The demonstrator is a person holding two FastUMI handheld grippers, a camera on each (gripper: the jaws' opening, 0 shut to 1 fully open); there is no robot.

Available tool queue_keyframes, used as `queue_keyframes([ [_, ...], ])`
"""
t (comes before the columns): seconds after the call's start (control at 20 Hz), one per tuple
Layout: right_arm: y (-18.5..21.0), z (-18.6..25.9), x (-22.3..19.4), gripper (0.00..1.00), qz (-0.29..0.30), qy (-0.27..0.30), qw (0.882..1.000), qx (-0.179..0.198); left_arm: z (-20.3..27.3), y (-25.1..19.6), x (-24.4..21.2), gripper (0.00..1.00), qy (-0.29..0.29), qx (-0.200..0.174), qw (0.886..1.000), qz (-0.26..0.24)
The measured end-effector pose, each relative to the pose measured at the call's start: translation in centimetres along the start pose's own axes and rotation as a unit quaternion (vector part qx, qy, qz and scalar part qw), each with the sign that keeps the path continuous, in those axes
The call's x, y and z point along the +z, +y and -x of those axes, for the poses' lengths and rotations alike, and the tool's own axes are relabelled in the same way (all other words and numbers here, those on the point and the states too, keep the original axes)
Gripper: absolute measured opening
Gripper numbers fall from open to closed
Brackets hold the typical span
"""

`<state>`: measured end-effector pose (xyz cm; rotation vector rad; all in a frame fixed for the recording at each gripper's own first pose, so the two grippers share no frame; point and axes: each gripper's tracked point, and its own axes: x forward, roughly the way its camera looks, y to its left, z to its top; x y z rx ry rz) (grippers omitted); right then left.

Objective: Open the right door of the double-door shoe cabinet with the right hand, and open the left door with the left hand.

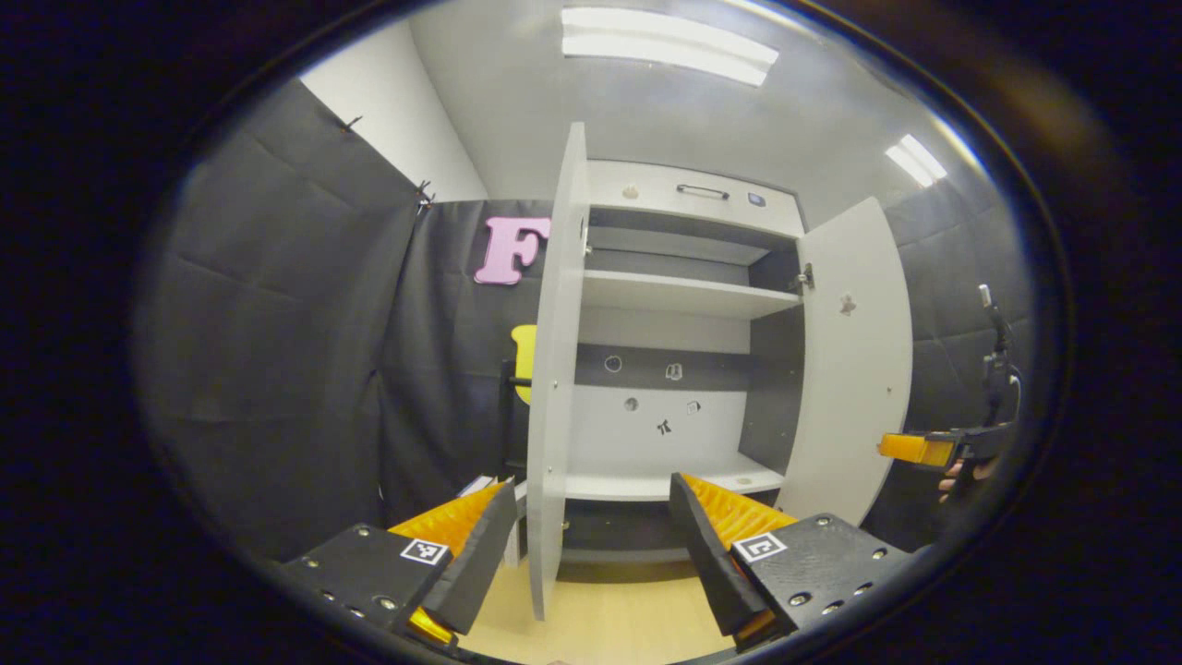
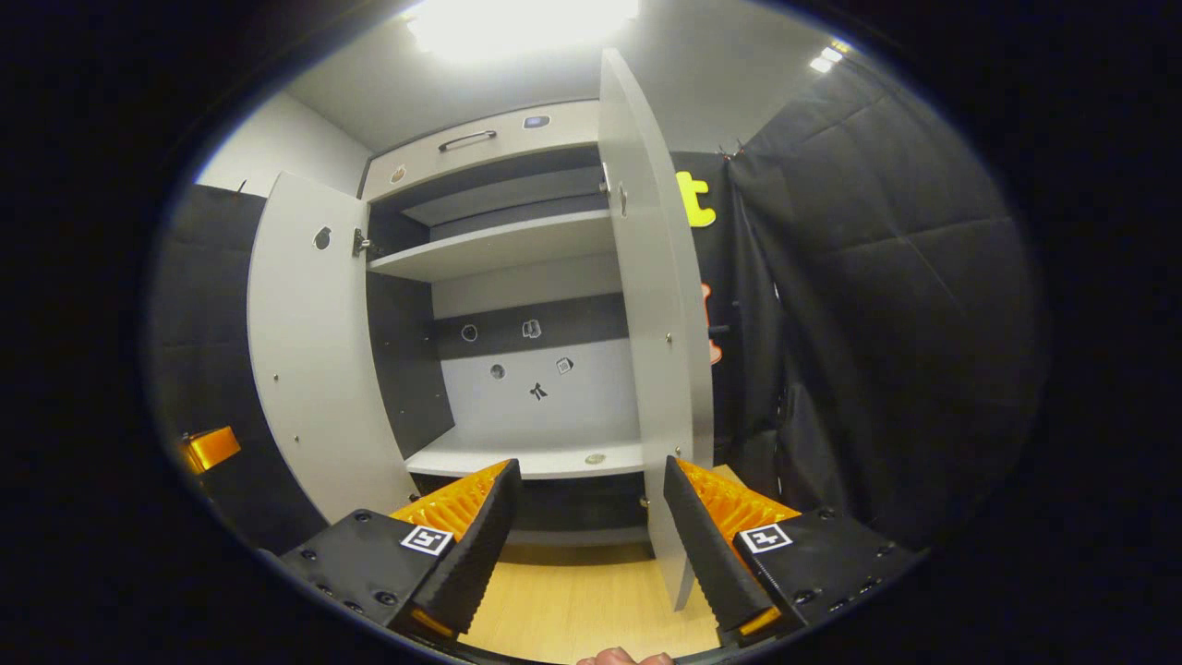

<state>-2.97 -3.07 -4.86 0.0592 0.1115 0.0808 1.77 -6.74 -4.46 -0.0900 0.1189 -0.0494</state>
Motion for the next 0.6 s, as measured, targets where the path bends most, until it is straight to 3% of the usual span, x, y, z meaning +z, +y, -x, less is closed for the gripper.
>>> queue_keyframes([
  [0.1, 0.3, -0.1, -0.3, 0.92, -0.001, 0.003, 1.0, 0.002, 0.1, 0.0, -1.3, 0.95, 0.016, 0.003, 1.0, 0.005],
  [0.15, 0.5, -0.2, -0.4, 0.96, 0.004, 0.002, 1.0, 0.005, -0.1, 0.1, -1.5, 0.96, 0.018, 0.007, 1.0, 0.005],
  [0.6, 0.5, -0.4, -0.5, 0.96, 0.017, 0.008, 1.0, 0.004, -0.1, 1.5, -1.4, 0.96, 0.016, 0.032, 0.999, 0.003],
])
